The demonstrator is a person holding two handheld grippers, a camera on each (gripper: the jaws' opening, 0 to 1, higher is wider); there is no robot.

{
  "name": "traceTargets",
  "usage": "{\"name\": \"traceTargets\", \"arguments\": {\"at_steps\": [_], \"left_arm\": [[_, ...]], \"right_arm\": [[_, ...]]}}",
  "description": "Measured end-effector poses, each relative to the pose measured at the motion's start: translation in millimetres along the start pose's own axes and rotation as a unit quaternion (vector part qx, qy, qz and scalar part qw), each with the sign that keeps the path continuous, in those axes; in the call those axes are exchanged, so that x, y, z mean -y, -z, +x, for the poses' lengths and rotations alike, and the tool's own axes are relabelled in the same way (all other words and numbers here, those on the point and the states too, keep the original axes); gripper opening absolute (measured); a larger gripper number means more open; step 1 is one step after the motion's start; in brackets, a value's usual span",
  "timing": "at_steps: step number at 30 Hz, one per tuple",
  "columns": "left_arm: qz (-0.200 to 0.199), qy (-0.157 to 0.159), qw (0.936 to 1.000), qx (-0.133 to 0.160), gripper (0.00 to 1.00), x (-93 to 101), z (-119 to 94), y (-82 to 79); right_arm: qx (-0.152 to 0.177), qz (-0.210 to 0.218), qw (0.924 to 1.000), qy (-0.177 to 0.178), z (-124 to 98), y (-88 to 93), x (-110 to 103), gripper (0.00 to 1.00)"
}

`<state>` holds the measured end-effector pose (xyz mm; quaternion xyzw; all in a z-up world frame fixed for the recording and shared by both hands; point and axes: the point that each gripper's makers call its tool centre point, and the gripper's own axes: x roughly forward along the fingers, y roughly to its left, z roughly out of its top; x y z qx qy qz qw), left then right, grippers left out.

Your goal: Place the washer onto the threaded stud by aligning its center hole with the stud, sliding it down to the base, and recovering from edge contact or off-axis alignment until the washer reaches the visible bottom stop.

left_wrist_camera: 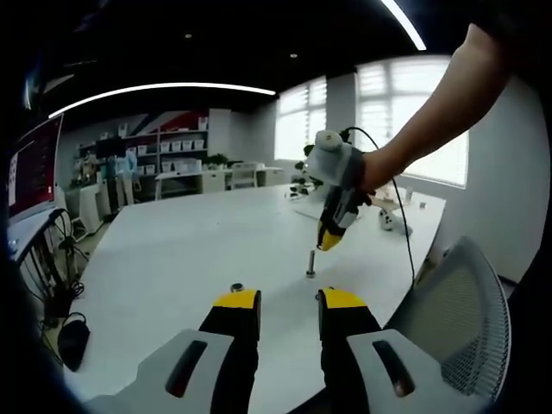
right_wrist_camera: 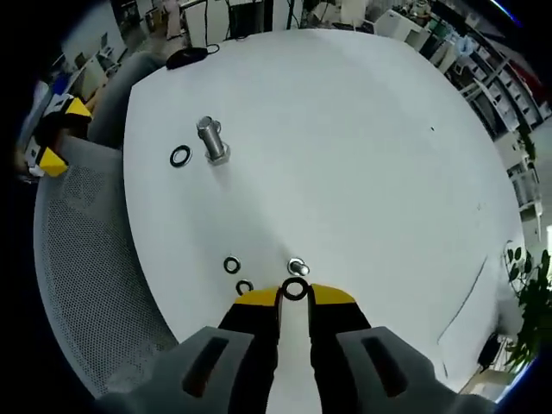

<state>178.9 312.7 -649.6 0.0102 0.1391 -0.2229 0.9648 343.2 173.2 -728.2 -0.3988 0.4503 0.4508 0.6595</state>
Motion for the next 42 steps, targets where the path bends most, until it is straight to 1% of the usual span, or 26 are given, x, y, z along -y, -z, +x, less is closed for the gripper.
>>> {"name": "traceTargets", "arguments": {"at_steps": [5,10,15,28,32,38,42], "left_arm": [[-0.001,0.001,1.0,0.0,0.25,0.5,-0.2,0.0],[0.002,0.003,1.0,0.0,0.25,1.4,-0.2,0.1],[0.002,0.001,1.0,0.002,0.25,0.4,-0.3,-0.4],[0.004,-0.003,1.0,0.003,0.24,-0.3,0.0,-0.8],[-0.001,-0.007,1.0,0.003,0.24,-2.7,0.2,-1.2],[0.006,-0.01,0.9999,0.002,0.24,-2.3,0.6,-0.3],[-0.001,-0.015,0.9999,0.0,0.24,-6.0,0.8,0.7]], "right_arm": [[-0.001,-0.002,1.0,0.0,6.4,-5.0,0.8,0.14],[-0.013,-0.01,0.9999,0.0,12.8,-2.7,2.2,0.14],[-0.013,-0.005,0.9999,0.001,13.2,-3.8,4.1,0.14],[-0.024,0.002,0.9997,-0.011,24.0,0.8,2.0,0.14],[-0.027,0.002,0.9995,-0.015,29.9,2.9,3.0,0.14],[-0.033,0.001,0.9992,-0.021,38.3,4.1,1.5,0.14],[-0.037,0.001,0.999,-0.024,44.5,6.7,0.6,0.14]]}}
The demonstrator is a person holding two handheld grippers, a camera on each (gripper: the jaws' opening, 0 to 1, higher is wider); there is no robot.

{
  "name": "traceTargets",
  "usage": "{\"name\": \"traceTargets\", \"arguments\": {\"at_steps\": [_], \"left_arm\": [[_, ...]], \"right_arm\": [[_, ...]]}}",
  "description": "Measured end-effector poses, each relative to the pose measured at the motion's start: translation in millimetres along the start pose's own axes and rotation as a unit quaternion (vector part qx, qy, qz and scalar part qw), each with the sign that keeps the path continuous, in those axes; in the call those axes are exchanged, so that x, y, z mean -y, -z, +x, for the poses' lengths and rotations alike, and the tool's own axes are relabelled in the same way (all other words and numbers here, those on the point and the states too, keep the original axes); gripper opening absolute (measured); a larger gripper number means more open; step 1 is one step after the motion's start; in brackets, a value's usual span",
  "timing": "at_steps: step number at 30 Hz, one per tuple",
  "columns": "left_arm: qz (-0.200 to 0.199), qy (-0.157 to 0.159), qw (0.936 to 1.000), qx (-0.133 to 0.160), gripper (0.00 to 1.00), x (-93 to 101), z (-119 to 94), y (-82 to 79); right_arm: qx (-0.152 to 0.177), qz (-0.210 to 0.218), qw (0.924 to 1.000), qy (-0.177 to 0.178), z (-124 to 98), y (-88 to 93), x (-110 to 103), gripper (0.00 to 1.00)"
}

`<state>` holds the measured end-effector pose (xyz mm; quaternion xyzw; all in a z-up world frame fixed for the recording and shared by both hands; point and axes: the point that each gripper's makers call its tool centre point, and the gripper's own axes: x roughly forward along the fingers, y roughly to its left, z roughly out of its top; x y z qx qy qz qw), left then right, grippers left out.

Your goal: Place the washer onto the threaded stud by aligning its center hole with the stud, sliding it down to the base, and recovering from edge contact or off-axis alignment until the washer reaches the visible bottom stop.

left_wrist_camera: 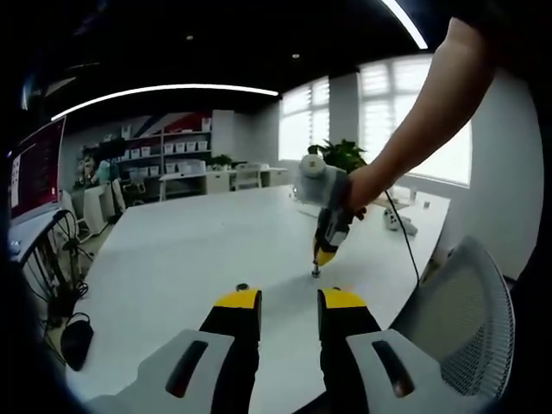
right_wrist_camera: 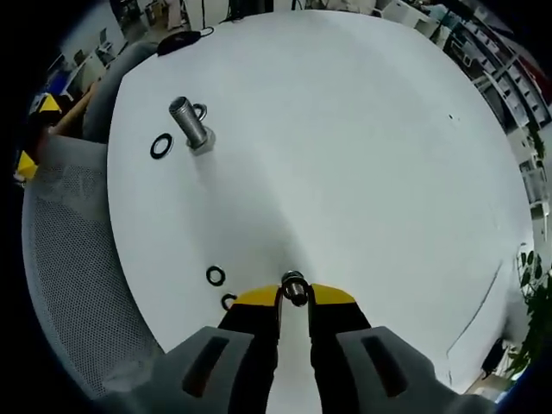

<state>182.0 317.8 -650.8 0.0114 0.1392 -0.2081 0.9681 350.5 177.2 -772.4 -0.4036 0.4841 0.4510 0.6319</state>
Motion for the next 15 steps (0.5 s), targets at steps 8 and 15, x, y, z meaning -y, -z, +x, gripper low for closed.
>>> {"name": "traceTargets", "arguments": {"at_steps": [8,15], "left_arm": [[-0.008,-0.005,0.9999,-0.003,0.24,-3.4,0.0,1.5],[-0.007,-0.007,0.9999,-0.003,0.24,-4.1,-0.4,1.9]], "right_arm": [[-0.005,0.01,0.9999,-0.007,9.7,4.0,-3.0,0.14],[-0.007,0.015,0.9998,-0.009,16.3,6.3,-2.3,0.14]]}}
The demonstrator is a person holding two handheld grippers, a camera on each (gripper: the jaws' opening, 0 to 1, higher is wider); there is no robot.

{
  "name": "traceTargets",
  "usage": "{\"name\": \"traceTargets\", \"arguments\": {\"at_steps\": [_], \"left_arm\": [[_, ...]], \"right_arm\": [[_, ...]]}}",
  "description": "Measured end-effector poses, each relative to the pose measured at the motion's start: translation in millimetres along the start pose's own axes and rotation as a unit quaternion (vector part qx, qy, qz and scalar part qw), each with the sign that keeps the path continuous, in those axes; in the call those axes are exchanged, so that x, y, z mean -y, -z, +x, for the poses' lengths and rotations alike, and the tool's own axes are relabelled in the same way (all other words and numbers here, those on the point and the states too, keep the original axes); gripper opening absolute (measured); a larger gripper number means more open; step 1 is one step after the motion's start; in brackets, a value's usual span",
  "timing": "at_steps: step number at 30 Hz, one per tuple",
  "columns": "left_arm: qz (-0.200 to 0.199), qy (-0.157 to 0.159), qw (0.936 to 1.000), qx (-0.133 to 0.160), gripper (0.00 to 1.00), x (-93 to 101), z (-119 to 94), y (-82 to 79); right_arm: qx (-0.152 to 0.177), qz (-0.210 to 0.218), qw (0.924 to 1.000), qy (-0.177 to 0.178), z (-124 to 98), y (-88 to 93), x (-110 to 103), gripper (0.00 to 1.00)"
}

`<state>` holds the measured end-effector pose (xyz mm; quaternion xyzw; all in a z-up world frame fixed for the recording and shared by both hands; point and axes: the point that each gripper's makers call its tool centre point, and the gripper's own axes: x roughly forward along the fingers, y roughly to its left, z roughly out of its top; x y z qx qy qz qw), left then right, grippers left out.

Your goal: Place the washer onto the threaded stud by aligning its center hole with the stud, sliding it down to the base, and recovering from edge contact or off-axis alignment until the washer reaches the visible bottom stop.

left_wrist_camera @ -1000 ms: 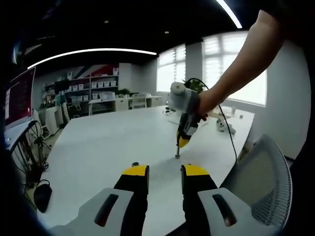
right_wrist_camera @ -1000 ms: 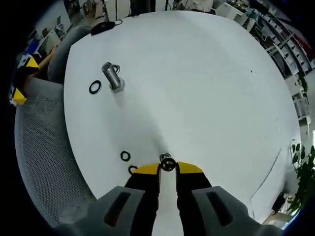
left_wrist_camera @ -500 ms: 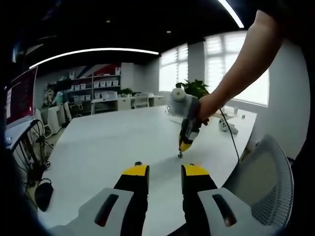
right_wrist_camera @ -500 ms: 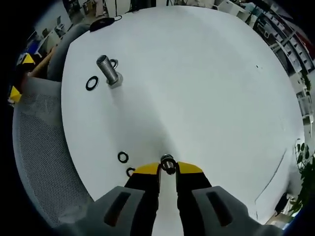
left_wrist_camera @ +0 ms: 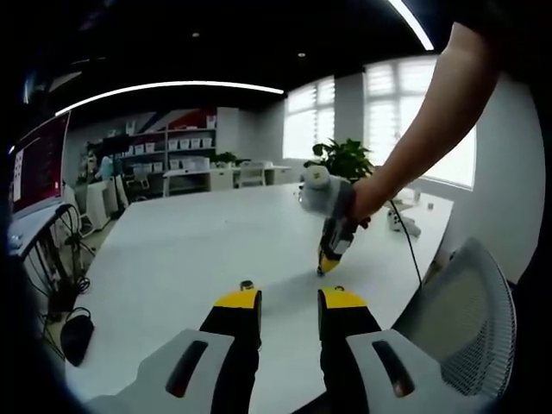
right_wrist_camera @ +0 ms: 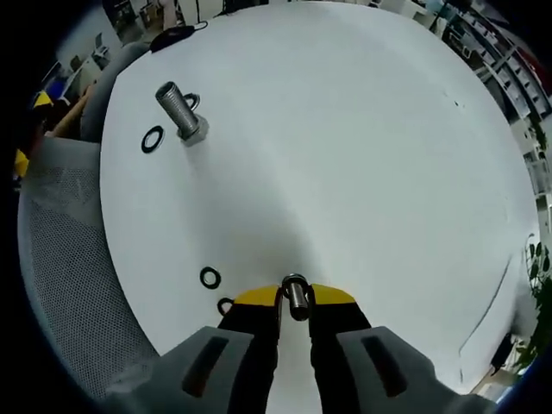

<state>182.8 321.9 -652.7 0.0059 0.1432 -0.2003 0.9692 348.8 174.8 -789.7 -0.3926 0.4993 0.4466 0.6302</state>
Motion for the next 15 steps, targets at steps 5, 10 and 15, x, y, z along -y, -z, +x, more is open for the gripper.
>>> {"name": "traceTargets", "arguments": {"at_steps": [5,10,15], "left_arm": [[0.0,0.0,1.0,-0.001,0.24,-0.2,0.2,0.4],[0.002,-0.001,1.0,-0.001,0.24,-0.4,0.1,-0.1],[0.001,0.001,1.0,-0.002,0.24,0.1,0.0,0.4]], "right_arm": [[-0.002,0.0,1.0,0.001,1.2,0.9,-1.1,0.14],[0.003,0.015,0.9999,-0.001,1.9,-0.4,0.5,0.15],[0.003,0.016,0.9999,0.003,1.7,1.7,0.0,0.18]]}}
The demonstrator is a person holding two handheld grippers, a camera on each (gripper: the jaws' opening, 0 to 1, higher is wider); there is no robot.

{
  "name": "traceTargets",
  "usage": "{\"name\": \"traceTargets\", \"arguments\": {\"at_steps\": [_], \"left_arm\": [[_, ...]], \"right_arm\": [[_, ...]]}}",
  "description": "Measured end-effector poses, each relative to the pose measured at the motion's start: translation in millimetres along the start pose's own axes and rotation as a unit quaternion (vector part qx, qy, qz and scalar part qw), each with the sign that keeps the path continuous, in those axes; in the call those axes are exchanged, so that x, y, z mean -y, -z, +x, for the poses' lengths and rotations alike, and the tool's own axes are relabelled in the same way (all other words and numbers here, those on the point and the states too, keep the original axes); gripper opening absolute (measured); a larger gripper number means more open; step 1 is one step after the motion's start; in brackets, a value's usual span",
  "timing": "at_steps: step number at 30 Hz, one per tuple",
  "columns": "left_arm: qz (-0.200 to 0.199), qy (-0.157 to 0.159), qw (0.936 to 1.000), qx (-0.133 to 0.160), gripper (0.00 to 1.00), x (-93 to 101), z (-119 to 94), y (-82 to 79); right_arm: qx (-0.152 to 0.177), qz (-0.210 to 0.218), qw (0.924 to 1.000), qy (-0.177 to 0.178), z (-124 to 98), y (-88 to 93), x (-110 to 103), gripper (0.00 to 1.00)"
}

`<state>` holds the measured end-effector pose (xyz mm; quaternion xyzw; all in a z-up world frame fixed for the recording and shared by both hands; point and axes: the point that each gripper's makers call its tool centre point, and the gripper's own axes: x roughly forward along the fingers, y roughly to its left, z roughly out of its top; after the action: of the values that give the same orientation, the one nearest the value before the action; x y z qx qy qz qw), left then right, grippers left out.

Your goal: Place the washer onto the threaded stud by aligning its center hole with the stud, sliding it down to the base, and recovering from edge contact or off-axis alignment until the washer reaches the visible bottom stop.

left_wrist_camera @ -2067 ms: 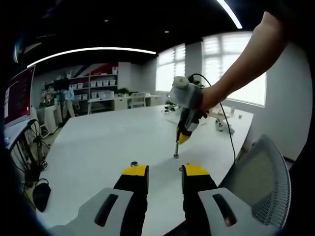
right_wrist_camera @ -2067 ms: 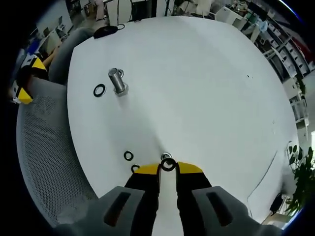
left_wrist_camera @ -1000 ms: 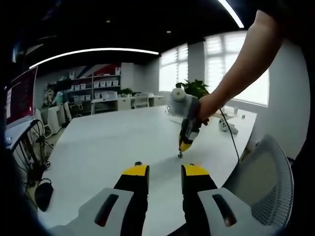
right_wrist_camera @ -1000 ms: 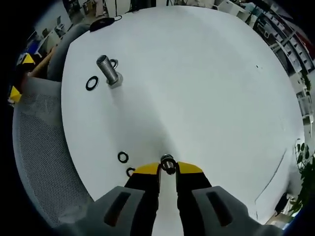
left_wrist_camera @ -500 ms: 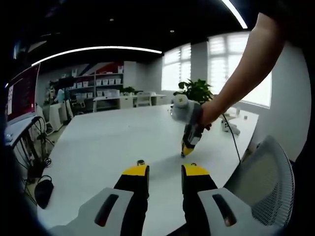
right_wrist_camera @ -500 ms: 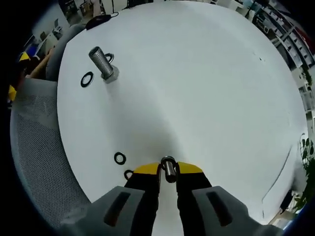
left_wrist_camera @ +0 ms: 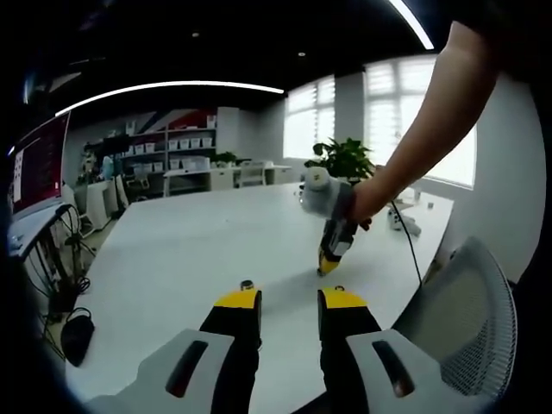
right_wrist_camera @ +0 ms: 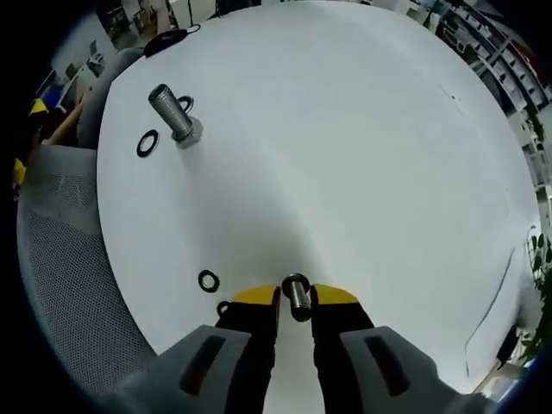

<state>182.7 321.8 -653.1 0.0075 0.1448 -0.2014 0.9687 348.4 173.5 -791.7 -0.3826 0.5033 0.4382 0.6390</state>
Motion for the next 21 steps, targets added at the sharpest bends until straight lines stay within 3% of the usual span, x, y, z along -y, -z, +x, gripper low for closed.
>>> {"name": "traceTargets", "arguments": {"at_steps": [9,21], "left_arm": [[0.0,0.004,1.0,-0.001,0.24,1.3,0.1,0.6],[-0.002,0.014,0.9999,-0.004,0.26,4.7,0.0,1.6]], "right_arm": [[0.003,0.012,0.9999,0.01,-7.1,5.1,4.6,0.22],[0.004,0.036,0.9992,0.015,-15.8,24.2,-6.6,0.23]]}}
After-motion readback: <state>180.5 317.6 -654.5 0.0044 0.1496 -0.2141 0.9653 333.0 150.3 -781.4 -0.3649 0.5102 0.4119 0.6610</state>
